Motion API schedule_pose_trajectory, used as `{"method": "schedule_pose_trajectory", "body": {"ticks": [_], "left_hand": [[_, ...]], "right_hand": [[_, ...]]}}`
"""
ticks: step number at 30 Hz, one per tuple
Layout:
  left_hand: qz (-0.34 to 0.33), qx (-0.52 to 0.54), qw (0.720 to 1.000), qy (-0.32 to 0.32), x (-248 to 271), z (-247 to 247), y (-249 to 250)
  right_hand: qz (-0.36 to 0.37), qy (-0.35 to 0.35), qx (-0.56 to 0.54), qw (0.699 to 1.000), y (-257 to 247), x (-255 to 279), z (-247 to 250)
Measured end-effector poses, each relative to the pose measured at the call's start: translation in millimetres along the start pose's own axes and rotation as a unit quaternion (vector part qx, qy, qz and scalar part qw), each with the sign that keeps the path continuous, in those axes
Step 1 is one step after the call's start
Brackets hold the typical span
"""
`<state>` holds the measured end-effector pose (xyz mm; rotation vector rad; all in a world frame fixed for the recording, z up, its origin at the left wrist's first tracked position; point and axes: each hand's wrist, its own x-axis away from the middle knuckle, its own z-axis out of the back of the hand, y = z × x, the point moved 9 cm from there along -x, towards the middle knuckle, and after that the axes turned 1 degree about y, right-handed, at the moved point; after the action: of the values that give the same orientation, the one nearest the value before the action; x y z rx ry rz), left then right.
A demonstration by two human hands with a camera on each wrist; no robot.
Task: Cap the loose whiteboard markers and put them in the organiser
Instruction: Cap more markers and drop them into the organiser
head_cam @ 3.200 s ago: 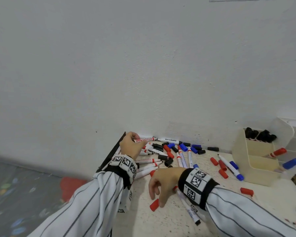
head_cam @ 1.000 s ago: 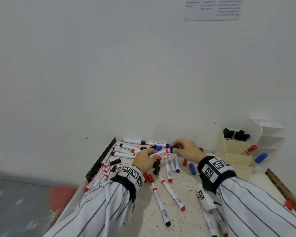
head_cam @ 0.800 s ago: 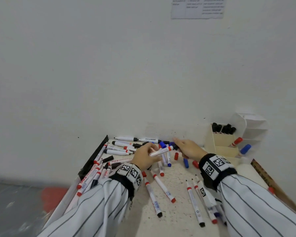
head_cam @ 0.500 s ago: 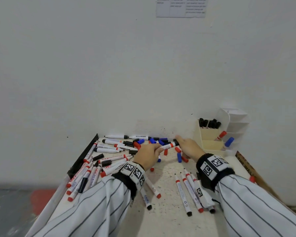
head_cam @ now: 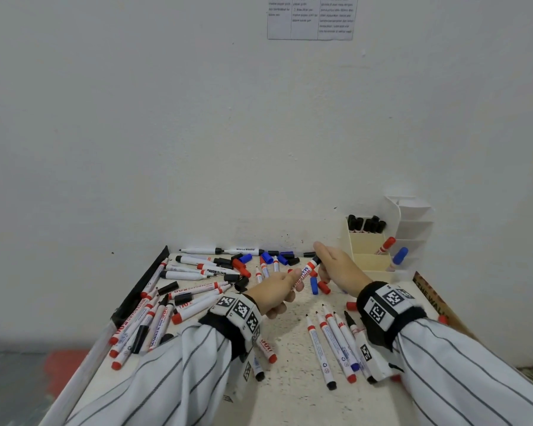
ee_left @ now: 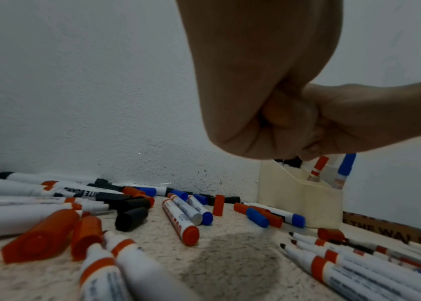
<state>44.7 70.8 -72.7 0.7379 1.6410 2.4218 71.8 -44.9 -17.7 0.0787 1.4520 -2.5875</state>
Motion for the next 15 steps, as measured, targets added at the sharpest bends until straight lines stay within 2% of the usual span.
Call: {"method": "schedule_pose_trajectory", "body": {"ticks": [4,7,9,11,15], "left_hand": [[-0.030,-0.004,0.999,0.031,-7,-7,8],[-0.066,-0.114,0.989,0.065,-14,-9,16],[-0.035,-0.195,0.975,0.102,-21,-8,10],[0.031,-0.255,0.958,0.128,-26,-8,-4],[0.102,-0.358,0.928,0.027,-29,-37,-26]], "right_hand": [[0.009,0.019,0.065,0.998,-1,-8,13],[0.006,0.026,0.095,0.995,6,-14,28],[-0.004,0.060,0.080,0.995,11,-16,45],[-0.005,0.112,0.068,0.991,13,-19,66],[0.002,0.202,0.029,0.979,13,-20,104]]}}
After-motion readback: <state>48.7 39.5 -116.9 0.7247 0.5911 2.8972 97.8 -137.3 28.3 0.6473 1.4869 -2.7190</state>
